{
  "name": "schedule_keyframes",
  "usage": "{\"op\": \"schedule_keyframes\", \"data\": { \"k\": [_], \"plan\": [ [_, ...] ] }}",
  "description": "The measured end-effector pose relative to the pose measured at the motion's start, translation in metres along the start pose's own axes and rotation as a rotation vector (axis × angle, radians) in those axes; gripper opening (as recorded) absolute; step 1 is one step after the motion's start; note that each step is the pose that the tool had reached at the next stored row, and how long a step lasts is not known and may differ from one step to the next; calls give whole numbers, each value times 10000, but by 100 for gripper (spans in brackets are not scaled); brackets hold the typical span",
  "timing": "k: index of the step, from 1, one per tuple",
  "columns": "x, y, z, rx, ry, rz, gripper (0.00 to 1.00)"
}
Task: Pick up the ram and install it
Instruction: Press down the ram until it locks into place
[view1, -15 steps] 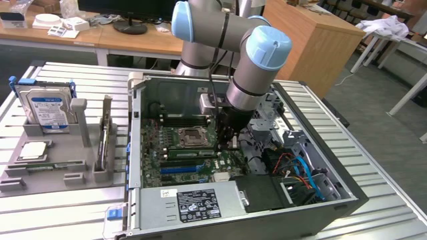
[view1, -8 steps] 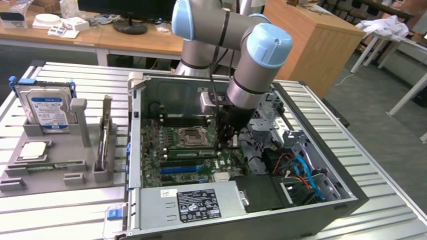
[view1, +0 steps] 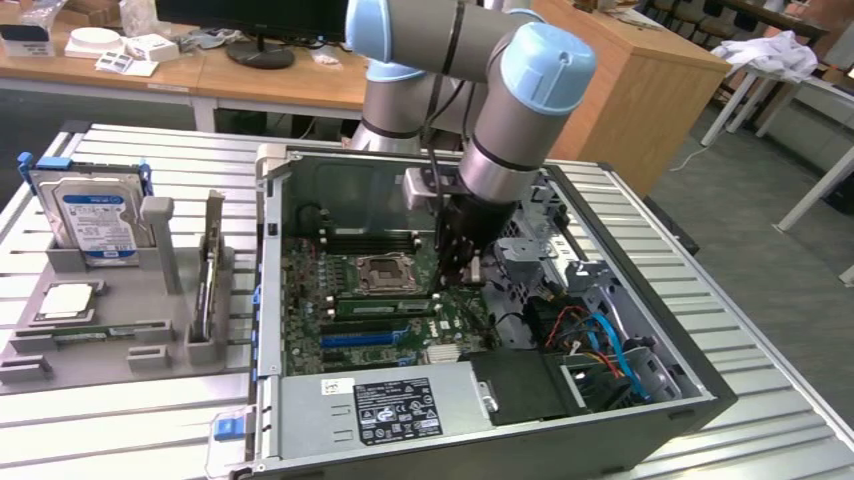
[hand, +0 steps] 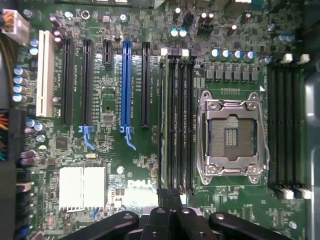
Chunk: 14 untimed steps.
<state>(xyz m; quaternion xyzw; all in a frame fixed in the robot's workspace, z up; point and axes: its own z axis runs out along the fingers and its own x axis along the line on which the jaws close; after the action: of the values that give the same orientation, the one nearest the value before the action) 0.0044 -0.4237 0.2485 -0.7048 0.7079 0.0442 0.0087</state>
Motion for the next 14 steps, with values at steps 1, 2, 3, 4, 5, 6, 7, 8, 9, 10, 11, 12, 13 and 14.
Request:
{"op": "schedule_keyframes", "data": {
  "k": [1,2,3,4,5,6,7,8,9,10,11,12,13,14],
  "plan": [
    [-2,1,-25,0,4,1,11],
    [-4,2,-48,0,8,0,11],
    [-5,3,-69,0,12,0,11],
    [-6,4,-83,0,14,0,11],
    [-6,4,-88,0,14,1,11],
    [-7,4,-87,1,13,1,11],
    [-7,4,-87,1,13,0,11],
    [-7,4,-87,1,13,0,11],
    [-7,4,-88,1,13,0,11],
    [-7,5,-88,0,14,1,11],
    [-7,12,-88,1,14,2,11],
    [-6,29,-88,2,15,2,11],
    [-6,52,-87,5,16,0,11],
    [-5,80,-85,12,16,-1,11]
  ]
}}
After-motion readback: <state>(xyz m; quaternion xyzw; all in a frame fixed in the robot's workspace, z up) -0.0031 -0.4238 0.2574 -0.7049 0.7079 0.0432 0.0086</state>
